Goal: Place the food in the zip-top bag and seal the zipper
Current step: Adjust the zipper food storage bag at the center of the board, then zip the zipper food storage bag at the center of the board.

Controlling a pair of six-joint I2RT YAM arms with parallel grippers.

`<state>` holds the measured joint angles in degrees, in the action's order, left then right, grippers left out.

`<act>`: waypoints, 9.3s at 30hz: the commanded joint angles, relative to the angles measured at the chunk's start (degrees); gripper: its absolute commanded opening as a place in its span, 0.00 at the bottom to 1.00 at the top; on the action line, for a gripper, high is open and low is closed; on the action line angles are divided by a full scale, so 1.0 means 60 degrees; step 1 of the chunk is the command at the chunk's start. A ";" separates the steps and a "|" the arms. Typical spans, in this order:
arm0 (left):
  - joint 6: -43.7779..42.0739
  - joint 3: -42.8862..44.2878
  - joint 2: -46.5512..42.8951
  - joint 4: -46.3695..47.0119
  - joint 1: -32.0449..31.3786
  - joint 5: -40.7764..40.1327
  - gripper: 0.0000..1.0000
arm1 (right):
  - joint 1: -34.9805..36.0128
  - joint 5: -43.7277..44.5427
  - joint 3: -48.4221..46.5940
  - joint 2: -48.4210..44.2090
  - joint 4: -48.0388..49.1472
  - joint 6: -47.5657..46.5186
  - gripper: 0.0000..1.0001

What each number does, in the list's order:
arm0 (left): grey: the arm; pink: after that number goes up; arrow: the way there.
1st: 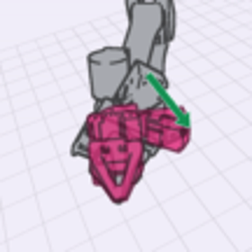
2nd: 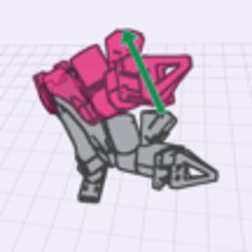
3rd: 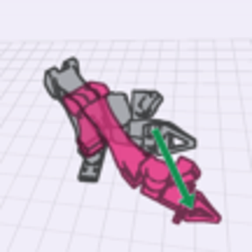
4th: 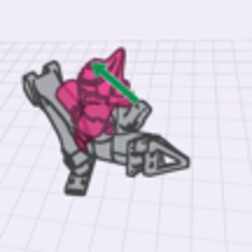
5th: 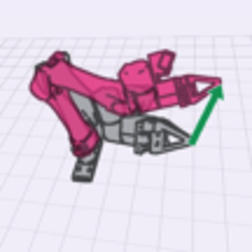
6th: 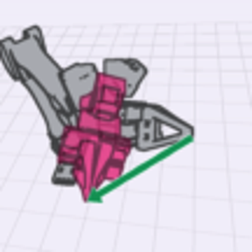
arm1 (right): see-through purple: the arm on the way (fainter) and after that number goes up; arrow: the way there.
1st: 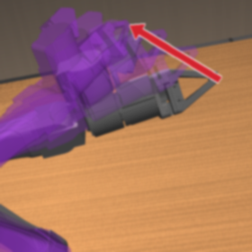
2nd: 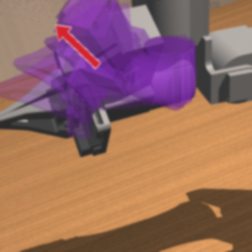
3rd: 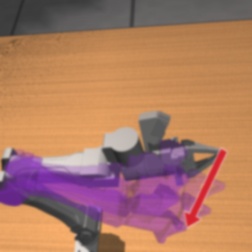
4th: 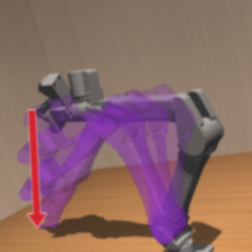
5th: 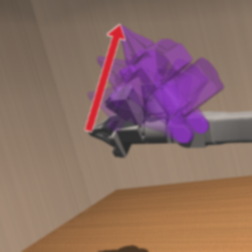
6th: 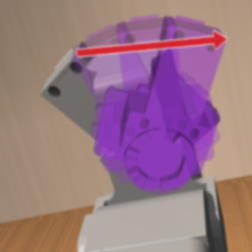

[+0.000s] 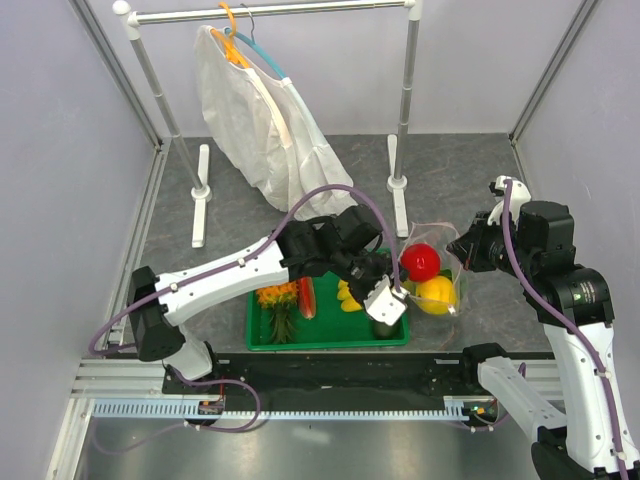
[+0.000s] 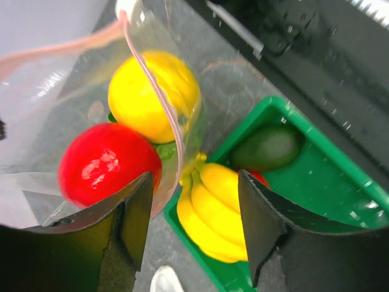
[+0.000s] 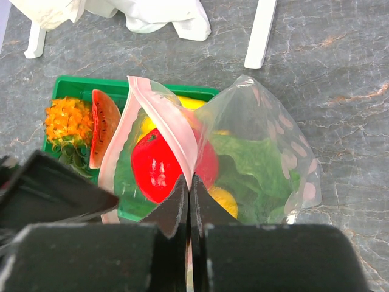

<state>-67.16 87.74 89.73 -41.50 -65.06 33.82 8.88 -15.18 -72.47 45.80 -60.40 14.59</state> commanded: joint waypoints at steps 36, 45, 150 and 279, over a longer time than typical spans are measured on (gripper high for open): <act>0.4859 0.1621 0.1245 0.3136 -0.0554 -0.2078 0.02 | -0.0001 0.0187 -0.0212 0.0291 0.0984 -0.2358 0.00; 0.7264 0.1650 0.1406 0.3897 0.0031 -0.1991 0.02 | -0.0001 -0.1114 0.0182 0.0292 0.2111 -0.2022 0.00; 1.1412 0.1445 0.2066 0.4850 0.2771 0.2097 0.02 | -0.0001 -0.1937 0.3963 -0.3474 0.4676 -0.6254 0.28; 0.0381 0.3921 0.2959 0.2800 0.3402 0.0808 0.02 | 0.0497 -0.2143 0.0303 -0.2376 0.2069 -0.4968 0.98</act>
<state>-68.01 110.83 110.85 -25.19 -43.92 38.81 11.53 -23.94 -63.68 28.10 -48.27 -21.08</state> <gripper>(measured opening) 0.123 0.977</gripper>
